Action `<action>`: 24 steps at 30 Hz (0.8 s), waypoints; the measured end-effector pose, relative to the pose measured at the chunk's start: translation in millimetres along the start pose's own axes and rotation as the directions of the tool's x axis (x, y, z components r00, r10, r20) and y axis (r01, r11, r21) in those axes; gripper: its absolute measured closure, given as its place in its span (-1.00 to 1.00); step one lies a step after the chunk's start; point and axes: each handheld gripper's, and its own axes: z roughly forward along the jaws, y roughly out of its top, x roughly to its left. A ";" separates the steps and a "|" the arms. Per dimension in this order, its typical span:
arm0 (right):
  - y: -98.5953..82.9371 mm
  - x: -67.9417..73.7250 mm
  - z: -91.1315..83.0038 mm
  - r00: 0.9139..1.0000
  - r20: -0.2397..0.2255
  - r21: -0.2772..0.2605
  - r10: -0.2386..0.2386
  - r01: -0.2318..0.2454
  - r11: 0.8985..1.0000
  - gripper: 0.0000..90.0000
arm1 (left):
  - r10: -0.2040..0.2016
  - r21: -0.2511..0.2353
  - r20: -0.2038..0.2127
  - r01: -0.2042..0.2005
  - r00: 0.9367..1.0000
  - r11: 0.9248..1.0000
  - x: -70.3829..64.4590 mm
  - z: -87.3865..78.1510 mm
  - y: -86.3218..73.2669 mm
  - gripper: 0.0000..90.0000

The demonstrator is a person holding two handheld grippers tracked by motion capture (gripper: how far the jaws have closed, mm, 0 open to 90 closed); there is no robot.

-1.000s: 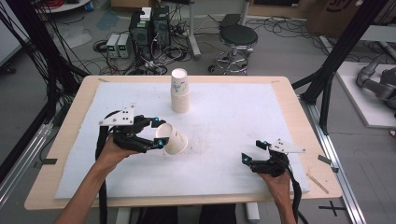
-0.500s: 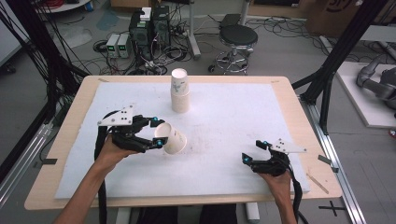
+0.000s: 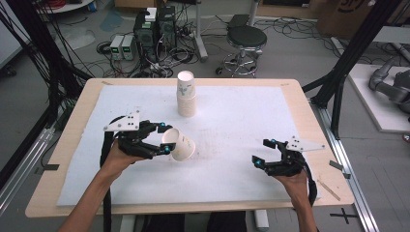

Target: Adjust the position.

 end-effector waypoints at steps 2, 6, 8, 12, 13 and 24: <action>9.2 2.7 4.1 0.999 -0.034 0.015 -0.029 0.029 0.999 -0.71 | 0.001 -0.008 0.001 -0.001 1.000 1.000 -0.9 0.6 0.7 -0.19; 26.7 9.2 13.6 0.993 -0.091 0.031 -0.072 0.075 0.997 -0.71 | 0.005 -0.013 0.000 -0.005 1.000 1.000 -3.8 -0.1 2.8 -0.19; 33.1 12.5 18.0 0.989 -0.120 0.027 -0.088 0.092 0.995 -0.71 | 0.003 -0.018 0.003 -0.003 1.000 1.000 -5.2 -0.1 3.1 -0.19; 41.8 17.3 25.0 0.980 -0.163 0.034 -0.111 0.118 0.992 -0.71 | 0.004 -0.018 0.002 -0.004 1.000 1.000 -7.1 -0.2 3.3 -0.19; 43.3 17.5 26.4 0.979 -0.166 0.030 -0.120 0.127 0.991 -0.71 | 0.005 -0.017 0.004 -0.005 1.000 1.000 -7.4 0.1 3.6 -0.19; 71.0 38.6 66.2 0.922 -0.347 0.013 -0.172 0.188 0.982 -0.71 | 0.011 -0.014 0.036 -0.010 0.999 1.000 -14.1 14.4 6.7 -0.19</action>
